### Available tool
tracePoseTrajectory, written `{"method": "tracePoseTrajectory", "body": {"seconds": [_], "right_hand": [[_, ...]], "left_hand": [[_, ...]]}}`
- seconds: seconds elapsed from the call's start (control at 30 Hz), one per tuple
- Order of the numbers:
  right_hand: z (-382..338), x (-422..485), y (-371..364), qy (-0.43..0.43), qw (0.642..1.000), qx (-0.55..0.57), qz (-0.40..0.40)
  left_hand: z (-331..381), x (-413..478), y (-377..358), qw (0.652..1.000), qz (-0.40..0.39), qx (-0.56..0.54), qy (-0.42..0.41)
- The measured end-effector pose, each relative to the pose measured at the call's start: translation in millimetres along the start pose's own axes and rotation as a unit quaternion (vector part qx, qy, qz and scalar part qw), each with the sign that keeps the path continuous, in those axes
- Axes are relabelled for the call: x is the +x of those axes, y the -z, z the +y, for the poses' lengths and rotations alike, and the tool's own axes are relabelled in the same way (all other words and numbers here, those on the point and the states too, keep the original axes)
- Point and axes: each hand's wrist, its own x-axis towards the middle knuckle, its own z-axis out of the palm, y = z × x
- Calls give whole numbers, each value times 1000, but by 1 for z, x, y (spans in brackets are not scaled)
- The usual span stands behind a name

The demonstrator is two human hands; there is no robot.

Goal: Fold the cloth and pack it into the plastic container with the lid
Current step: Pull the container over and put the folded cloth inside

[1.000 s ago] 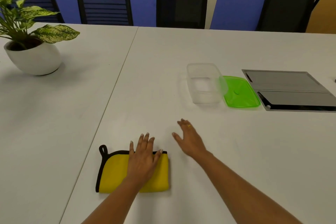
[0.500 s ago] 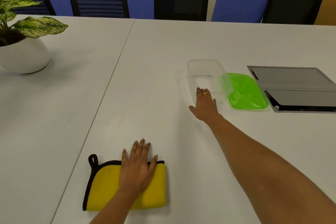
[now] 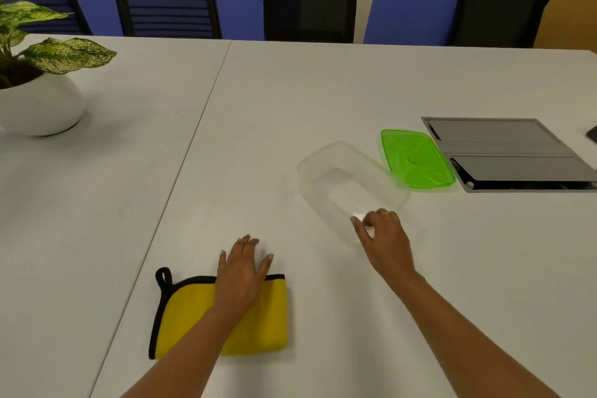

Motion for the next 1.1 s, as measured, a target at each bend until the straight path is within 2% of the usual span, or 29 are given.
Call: {"method": "tracePoseTrajectory", "body": {"seconds": [0.1,0.23,0.37,0.5,0.67,0.8,0.87,0.97,1.1], "right_hand": [[17,-20,17,-21,999,9,24],[33,-36,33,-67,997,45,-10],[33,-41,45,-125,987,97,12],[27,-36,49,-235,957,170,-19],[34,-39,58,-260,949,174,-31],[39,-50,62,-245,948,198,-46],[39,-57,62,-230,948,212,-53],[38,-61,61,-208,951,226,-42],[44,-47,61,-238,939,246,33]], "left_hand": [[20,4,14,993,24,-115,10],[49,12,27,976,31,-213,32],[77,17,32,963,-23,-262,52],[93,22,33,924,-69,-360,108],[89,13,34,950,-52,-285,113],[76,3,37,979,-96,-143,107],[76,1,36,987,-72,-103,96],[81,2,29,989,-40,-134,50],[91,-1,14,992,34,-116,-33]]}}
